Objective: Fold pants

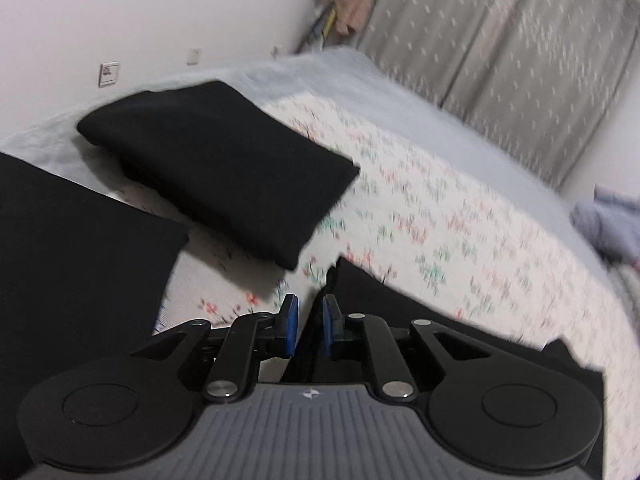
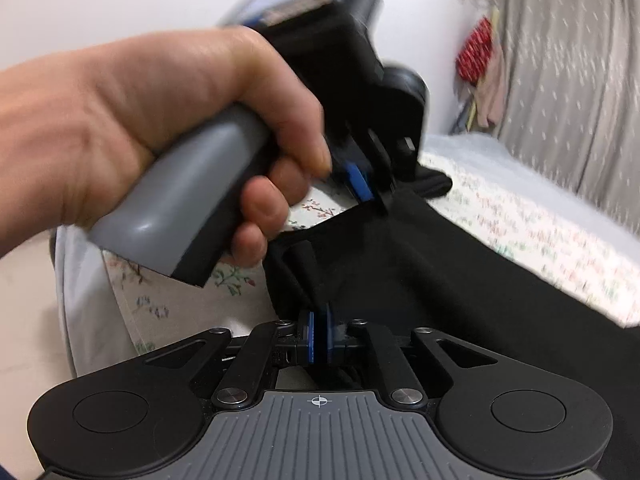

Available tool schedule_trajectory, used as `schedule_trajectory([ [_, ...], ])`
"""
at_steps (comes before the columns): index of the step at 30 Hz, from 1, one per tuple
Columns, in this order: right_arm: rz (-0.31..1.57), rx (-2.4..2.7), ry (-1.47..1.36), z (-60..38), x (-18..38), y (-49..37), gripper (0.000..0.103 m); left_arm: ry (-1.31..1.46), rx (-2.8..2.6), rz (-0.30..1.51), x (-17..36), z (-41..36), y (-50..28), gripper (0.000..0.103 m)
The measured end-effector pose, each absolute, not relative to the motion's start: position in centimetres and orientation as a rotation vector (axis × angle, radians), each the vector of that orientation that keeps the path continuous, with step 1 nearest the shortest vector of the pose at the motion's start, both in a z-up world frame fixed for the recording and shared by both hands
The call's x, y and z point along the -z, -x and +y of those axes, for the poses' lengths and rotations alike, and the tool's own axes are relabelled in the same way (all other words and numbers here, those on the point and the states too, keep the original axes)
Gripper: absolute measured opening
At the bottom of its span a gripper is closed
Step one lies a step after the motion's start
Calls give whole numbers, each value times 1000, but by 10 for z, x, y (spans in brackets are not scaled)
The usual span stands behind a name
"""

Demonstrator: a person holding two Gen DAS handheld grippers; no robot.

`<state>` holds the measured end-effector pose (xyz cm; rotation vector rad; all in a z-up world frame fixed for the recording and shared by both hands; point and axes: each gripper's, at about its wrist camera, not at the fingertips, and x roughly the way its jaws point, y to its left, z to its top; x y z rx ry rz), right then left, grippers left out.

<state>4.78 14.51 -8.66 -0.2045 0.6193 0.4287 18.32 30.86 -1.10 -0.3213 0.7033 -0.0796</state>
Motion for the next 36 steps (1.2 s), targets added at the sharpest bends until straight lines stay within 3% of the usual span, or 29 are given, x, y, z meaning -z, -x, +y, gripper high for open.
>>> schedule_trajectory([
  [2, 649, -457, 126, 134, 81, -49, 14, 352, 92, 690, 6, 315, -178, 27],
  [3, 664, -491, 74, 124, 76, -48, 21, 351, 103, 685, 4, 315, -175, 27],
  [5, 676, -554, -39, 98, 63, -41, 68, 334, 132, 671, 0, 313, -169, 27],
  [7, 634, -591, -110, 69, 45, -27, 74, 314, 163, 664, -3, 306, -163, 27],
  [10, 615, -598, -159, 24, 23, -11, 72, 313, 250, 666, -1, 289, -157, 27],
  [12, 630, -541, -145, -10, 15, -12, 63, 313, 320, 676, 1, 275, -149, 27],
  [14, 695, -444, -96, -44, 15, -20, 25, 281, 360, 721, 9, 257, -142, 27],
  [16, 789, -375, -42, -73, 23, -19, 18, 200, 340, 795, 21, 237, -140, 27],
  [18, 890, -325, 26, -93, 36, -7, 17, 83, 291, 869, 39, 222, -140, 26],
  [19, 951, -310, 58, -101, 46, 3, 17, 14, 259, 894, 48, 218, -140, 20],
  [21, 958, -328, 14, -116, 53, 23, 15, -75, 254, 871, 55, 218, -136, 18],
  [31, 1015, -352, -27, -150, 42, 35, 15, -95, 161, 808, 38, 235, -124, 16],
  [34, 955, -302, -50, -171, 30, 44, 25, 43, 297, 741, 15, 230, -101, 16],
  [36, 898, -280, -94, -180, 23, 47, 25, 100, 408, 700, 5, 213, -86, 19],
])
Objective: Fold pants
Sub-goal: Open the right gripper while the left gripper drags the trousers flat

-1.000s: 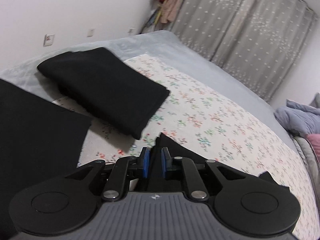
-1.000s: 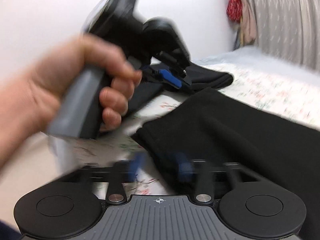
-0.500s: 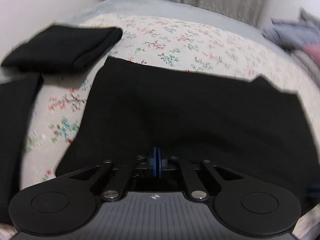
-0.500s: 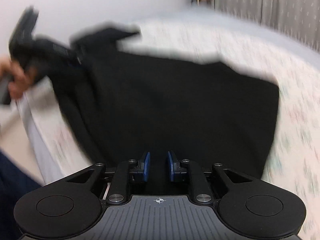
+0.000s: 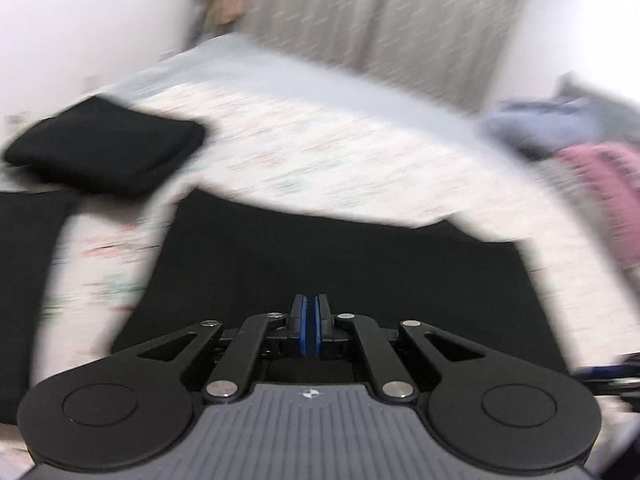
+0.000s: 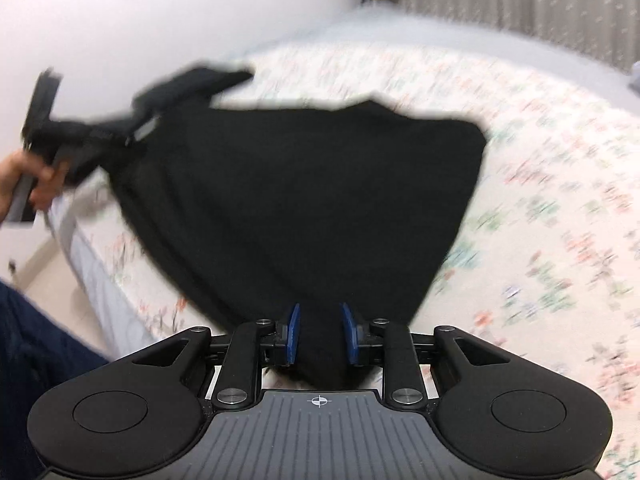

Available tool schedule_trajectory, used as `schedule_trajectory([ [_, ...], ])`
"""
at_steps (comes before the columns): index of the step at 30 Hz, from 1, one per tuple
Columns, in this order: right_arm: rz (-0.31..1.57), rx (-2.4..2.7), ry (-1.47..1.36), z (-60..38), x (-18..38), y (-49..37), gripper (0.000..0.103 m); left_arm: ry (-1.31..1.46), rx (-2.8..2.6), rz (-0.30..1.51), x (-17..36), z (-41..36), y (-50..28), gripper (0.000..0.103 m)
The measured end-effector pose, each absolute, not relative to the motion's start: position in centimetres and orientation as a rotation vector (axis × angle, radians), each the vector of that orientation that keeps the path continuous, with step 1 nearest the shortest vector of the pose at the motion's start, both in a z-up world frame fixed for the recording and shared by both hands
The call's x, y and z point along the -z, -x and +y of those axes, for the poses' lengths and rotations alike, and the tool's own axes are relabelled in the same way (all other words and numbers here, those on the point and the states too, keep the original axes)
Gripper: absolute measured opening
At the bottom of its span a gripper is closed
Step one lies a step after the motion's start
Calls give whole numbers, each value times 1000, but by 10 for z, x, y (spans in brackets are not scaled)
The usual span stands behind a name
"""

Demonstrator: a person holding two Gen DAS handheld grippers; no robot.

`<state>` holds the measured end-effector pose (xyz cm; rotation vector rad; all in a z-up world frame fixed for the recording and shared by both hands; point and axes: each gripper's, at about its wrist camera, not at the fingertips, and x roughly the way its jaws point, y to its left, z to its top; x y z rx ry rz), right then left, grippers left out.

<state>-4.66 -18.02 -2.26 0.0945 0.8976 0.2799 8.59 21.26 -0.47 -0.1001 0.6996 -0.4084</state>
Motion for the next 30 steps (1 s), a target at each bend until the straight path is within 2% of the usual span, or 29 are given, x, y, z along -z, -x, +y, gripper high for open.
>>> schedule_trajectory([
  [2, 886, -266, -124, -179, 25, 43, 25, 101, 477, 729, 10, 185, -80, 25],
  [7, 953, -265, -29, -156, 52, 38, 24, -11, 391, 951, 62, 144, -81, 24],
  [11, 979, -257, -13, -161, 51, 37, 19, 58, 375, 963, 61, 166, -72, 21],
  [16, 988, -231, -31, -172, 44, 37, 19, 9, 361, 943, 54, 172, -63, 20],
  [18, 951, -224, -26, -177, 36, 42, 23, 4, 363, 905, 44, 171, -59, 21],
  [23, 880, -246, -75, -175, 26, 47, 24, 45, 524, 806, 24, 155, -45, 23],
  [27, 975, -261, -25, -162, 42, 43, 23, -69, 535, 922, 53, 128, -43, 23],
  [30, 1011, -287, -42, -166, 41, 45, 24, -88, 520, 934, 63, 129, -45, 23],
])
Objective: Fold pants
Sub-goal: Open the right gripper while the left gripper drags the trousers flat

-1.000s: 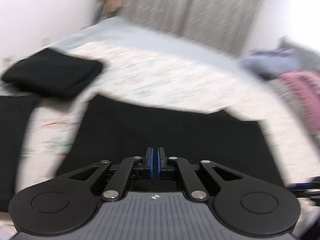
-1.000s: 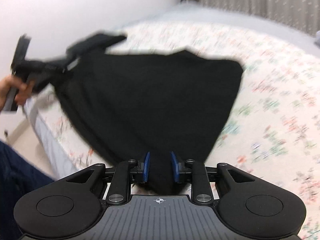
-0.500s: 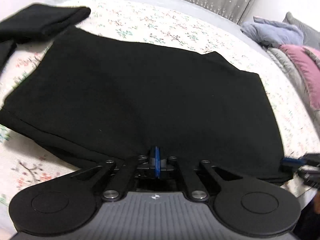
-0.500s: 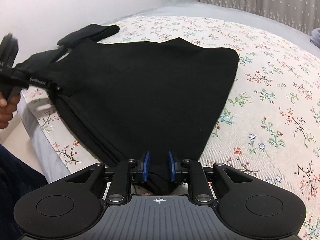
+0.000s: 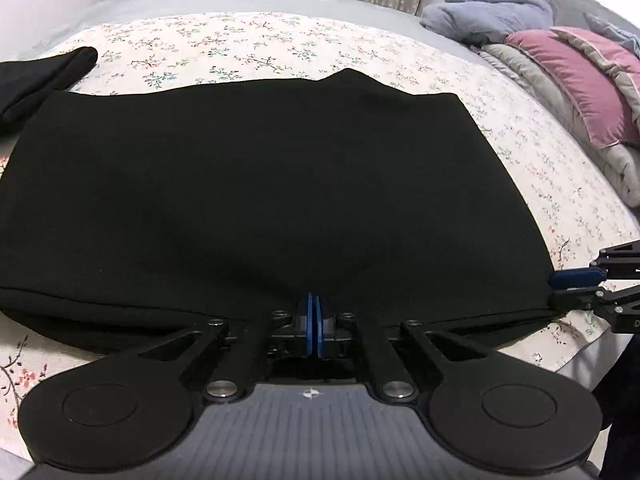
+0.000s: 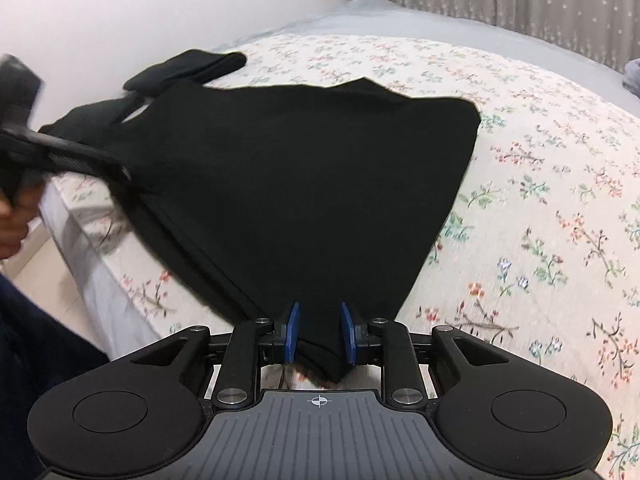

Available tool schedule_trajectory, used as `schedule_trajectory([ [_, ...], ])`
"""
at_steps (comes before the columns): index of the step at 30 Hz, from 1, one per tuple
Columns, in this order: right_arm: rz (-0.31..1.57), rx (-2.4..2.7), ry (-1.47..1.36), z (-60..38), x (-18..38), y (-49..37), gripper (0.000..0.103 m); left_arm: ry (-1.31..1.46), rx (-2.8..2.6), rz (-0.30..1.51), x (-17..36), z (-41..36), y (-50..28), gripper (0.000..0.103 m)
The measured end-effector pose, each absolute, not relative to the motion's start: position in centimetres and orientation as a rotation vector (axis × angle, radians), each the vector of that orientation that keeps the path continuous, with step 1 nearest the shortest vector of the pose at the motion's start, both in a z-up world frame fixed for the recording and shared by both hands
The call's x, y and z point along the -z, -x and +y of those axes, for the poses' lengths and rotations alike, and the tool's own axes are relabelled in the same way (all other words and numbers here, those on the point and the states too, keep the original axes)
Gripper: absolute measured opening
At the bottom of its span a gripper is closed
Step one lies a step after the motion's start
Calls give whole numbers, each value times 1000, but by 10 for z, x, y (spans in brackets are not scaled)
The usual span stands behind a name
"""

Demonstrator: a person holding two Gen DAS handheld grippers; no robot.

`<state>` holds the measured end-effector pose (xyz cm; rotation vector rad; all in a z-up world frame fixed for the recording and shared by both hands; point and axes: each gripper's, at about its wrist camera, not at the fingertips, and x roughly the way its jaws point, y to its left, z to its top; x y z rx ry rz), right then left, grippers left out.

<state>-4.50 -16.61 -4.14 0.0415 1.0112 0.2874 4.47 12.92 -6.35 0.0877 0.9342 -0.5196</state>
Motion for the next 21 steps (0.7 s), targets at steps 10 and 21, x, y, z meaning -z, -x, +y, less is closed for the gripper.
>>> schedule_trajectory([
  [10, 925, -248, -152, -194, 13, 50, 40, 1, 560, 886, 46, 136, -45, 25],
  [21, 980, -106, -597, -236, 47, 37, 64, -33, 537, 887, 46, 62, -54, 34],
])
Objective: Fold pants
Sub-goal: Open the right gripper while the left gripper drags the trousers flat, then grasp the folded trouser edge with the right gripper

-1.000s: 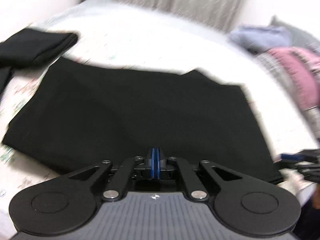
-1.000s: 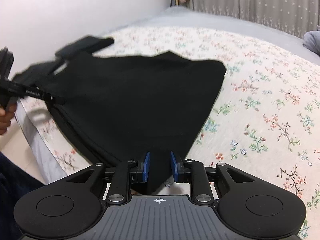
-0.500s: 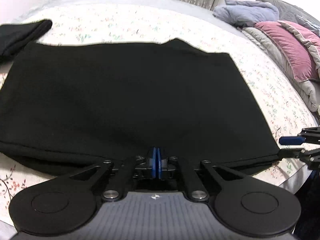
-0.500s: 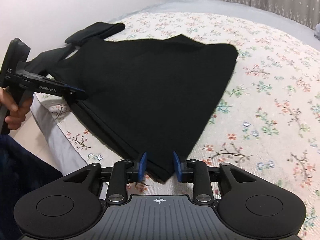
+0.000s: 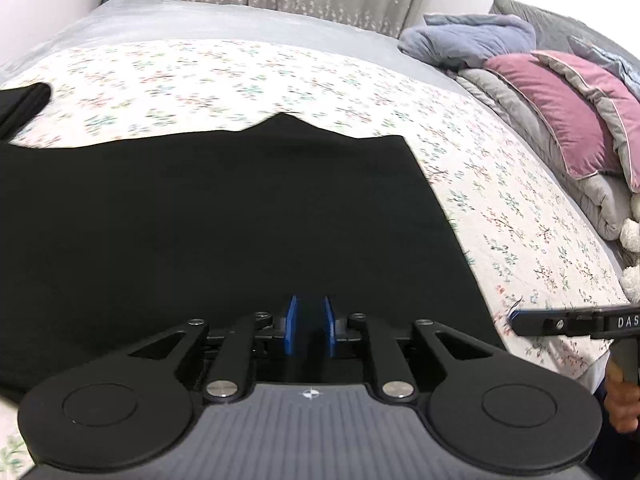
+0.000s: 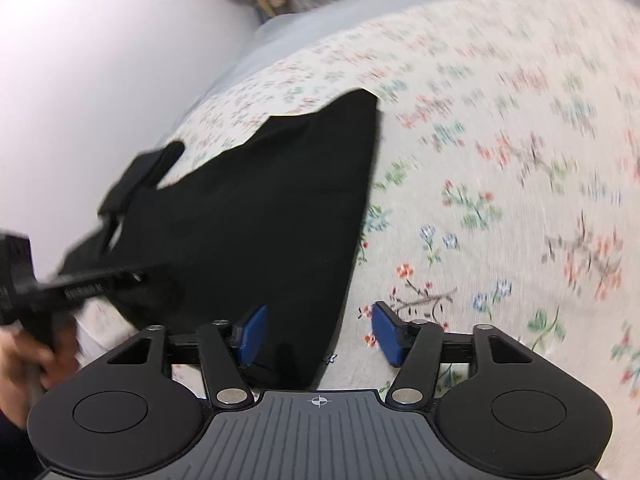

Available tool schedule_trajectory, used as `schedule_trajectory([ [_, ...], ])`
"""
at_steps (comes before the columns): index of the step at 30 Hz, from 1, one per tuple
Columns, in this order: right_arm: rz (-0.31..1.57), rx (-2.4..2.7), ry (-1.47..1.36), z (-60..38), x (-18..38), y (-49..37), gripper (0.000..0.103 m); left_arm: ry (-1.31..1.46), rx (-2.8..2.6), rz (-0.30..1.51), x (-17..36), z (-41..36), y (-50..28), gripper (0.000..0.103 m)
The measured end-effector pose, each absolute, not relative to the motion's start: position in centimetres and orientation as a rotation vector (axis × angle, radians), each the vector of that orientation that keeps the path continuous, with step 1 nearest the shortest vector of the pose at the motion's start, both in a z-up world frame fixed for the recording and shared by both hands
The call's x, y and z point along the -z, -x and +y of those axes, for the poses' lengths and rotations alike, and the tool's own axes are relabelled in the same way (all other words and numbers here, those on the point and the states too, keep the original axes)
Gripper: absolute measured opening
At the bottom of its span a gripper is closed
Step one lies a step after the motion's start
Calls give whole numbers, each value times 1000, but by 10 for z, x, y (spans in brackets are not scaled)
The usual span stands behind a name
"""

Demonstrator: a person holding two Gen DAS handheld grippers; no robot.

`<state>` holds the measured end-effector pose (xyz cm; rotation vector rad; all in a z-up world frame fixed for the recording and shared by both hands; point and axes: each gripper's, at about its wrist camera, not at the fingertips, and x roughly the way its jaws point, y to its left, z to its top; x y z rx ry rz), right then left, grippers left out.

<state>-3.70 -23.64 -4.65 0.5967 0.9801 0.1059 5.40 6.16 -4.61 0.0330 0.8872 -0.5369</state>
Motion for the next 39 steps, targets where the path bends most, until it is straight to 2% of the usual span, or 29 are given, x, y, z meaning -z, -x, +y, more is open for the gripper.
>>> schedule_trajectory([
  [3, 993, -115, -680, -246, 54, 38, 64, -40, 538, 914, 53, 40, -65, 34],
  [8, 993, -125, -742, -250, 61, 53, 64, -149, 501, 933, 67, 7, -68, 43],
  [11, 973, -129, -817, -255, 62, 64, 64, -125, 489, 950, 66, 5, -72, 47],
  [17, 940, -115, -948, -270, 70, 67, 64, -63, 484, 960, 63, 7, -79, 47],
  [32, 895, -195, -964, -227, 77, 63, 65, -11, 474, 1003, 67, 20, -85, 45],
  [39, 818, -128, -1046, -224, 86, 68, 55, -14, 475, 1005, 66, 20, -84, 45],
])
